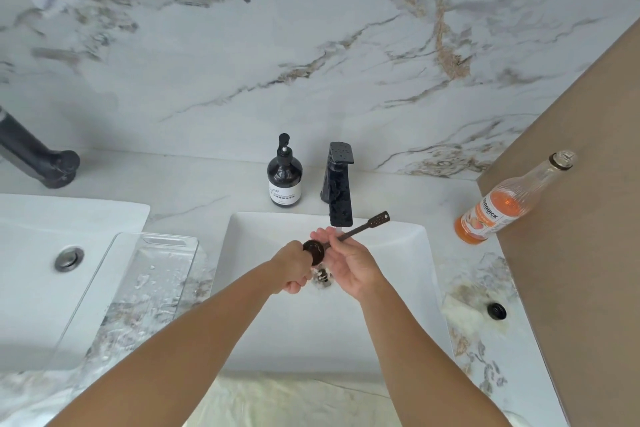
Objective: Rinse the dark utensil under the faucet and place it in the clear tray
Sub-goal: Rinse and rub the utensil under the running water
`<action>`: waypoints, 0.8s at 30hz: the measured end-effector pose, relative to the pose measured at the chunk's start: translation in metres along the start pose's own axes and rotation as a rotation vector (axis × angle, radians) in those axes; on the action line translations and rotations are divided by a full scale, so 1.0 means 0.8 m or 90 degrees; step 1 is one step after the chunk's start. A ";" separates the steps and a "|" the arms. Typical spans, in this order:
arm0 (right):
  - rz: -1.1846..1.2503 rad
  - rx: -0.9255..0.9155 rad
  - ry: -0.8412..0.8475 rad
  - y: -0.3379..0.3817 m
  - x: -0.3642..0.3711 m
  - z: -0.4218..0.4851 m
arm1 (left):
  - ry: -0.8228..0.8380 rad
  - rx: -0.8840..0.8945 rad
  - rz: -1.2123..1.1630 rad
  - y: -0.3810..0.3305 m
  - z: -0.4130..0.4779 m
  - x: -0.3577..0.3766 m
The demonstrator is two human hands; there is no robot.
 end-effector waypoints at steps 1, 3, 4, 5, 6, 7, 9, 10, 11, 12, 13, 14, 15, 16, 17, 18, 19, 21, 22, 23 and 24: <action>0.016 -0.015 -0.036 0.007 -0.006 0.002 | 0.005 -0.003 -0.007 0.004 0.000 -0.003; 0.116 -0.049 -0.118 0.014 -0.022 0.006 | 0.009 -0.007 -0.015 0.009 -0.001 -0.007; 0.143 -0.055 -0.147 0.009 -0.024 0.007 | 0.004 -0.010 -0.017 0.012 -0.002 -0.010; 0.138 -0.049 -0.153 -0.002 -0.022 0.008 | -0.004 -0.014 -0.019 0.015 -0.003 -0.014; 0.107 -0.026 -0.139 -0.019 -0.015 0.009 | -0.011 -0.021 -0.021 0.019 -0.004 -0.019; 0.074 0.002 -0.118 -0.034 -0.005 0.007 | -0.013 -0.033 -0.025 0.025 -0.006 -0.025; 0.053 0.035 -0.103 -0.040 -0.004 0.003 | 0.001 -0.062 -0.040 0.041 -0.010 -0.034; 0.062 0.020 -0.117 -0.031 -0.013 0.004 | 0.013 -0.073 -0.053 0.047 -0.012 -0.037; 0.087 -0.010 -0.145 -0.019 -0.025 0.006 | 0.023 -0.079 -0.061 0.052 -0.013 -0.038; 0.111 -0.034 -0.176 -0.009 -0.035 0.007 | 0.028 -0.083 -0.062 0.053 -0.014 -0.039; 0.111 -0.045 -0.193 -0.008 -0.039 0.008 | 0.028 -0.087 -0.057 0.055 -0.014 -0.039; 0.081 -0.034 -0.193 -0.013 -0.037 0.008 | 0.028 -0.089 -0.049 0.055 -0.013 -0.040; 0.045 -0.010 -0.181 -0.019 -0.032 0.007 | 0.030 -0.089 -0.044 0.055 -0.012 -0.042; 0.028 0.008 -0.170 -0.022 -0.028 0.005 | 0.036 -0.090 -0.045 0.056 -0.010 -0.045; 0.039 0.010 -0.174 -0.018 -0.030 0.004 | 0.044 -0.092 -0.045 0.058 -0.009 -0.048; 0.075 -0.006 -0.193 -0.007 -0.039 0.004 | 0.052 -0.095 -0.046 0.060 -0.007 -0.052; 0.118 -0.032 -0.219 0.006 -0.050 0.004 | 0.055 -0.100 -0.045 0.062 -0.007 -0.056; 0.136 -0.062 -0.233 0.023 -0.059 0.002 | 0.053 -0.117 -0.026 0.067 -0.009 -0.067; 0.098 -0.048 -0.215 0.021 -0.056 0.002 | 0.052 -0.125 -0.010 0.070 -0.010 -0.073; 0.050 -0.024 -0.194 0.018 -0.049 0.002 | 0.053 -0.133 0.000 0.074 -0.009 -0.078; 0.013 -0.014 -0.183 0.018 -0.047 0.000 | 0.058 -0.140 -0.001 0.077 -0.008 -0.084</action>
Point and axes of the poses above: each hand's wrist, its own z-axis towards the middle knuckle, its own x-axis out of the palm, y = z × x, the point moved 9 cm from there along z, towards the middle knuckle, and after that the axes turned 1 degree about -z, right-handed, at the moved point
